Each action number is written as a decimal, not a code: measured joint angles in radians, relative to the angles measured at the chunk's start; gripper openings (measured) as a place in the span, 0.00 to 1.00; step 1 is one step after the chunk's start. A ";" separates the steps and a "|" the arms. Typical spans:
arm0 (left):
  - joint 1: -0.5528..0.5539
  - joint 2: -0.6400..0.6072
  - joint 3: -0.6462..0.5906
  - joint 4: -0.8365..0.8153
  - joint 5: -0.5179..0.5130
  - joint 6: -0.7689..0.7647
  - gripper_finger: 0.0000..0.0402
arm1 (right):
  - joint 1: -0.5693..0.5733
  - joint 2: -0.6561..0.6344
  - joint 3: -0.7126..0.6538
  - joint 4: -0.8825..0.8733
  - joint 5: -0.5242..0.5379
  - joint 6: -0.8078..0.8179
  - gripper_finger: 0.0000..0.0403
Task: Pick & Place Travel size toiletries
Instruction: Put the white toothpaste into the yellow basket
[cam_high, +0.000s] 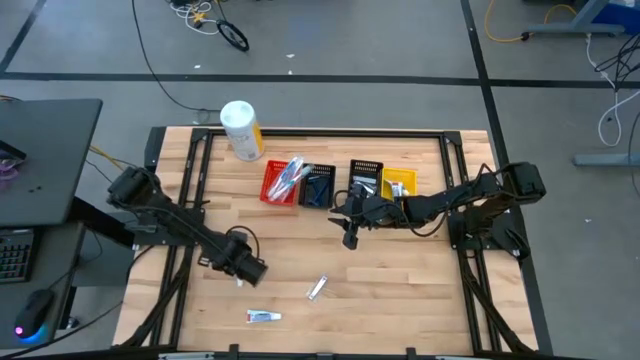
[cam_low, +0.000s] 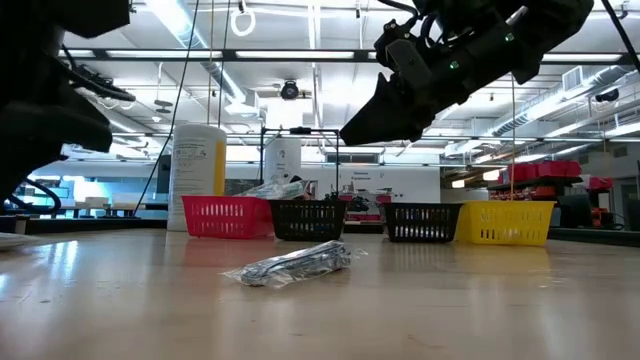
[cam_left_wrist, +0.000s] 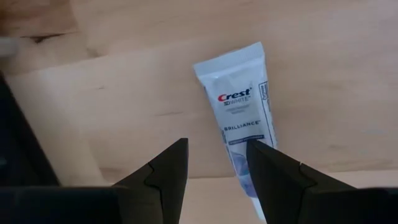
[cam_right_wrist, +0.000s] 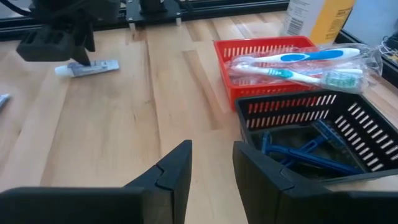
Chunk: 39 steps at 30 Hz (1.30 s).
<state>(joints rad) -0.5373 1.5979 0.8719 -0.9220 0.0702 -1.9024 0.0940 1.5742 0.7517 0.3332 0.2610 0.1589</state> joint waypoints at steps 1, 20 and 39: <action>0.000 -0.003 -0.011 0.008 0.006 -0.001 0.43 | 0.000 0.000 0.000 0.000 0.000 0.000 0.31; 0.018 -0.002 0.036 0.014 -0.091 0.127 0.43 | 0.000 0.000 -0.001 0.000 -0.002 0.001 0.31; 0.043 0.001 -0.065 0.193 -0.091 0.022 0.43 | 0.000 0.000 -0.001 0.000 -0.002 0.001 0.31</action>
<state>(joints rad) -0.4946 1.5987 0.8071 -0.7289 -0.0204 -1.8802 0.0940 1.5743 0.7506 0.3328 0.2592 0.1598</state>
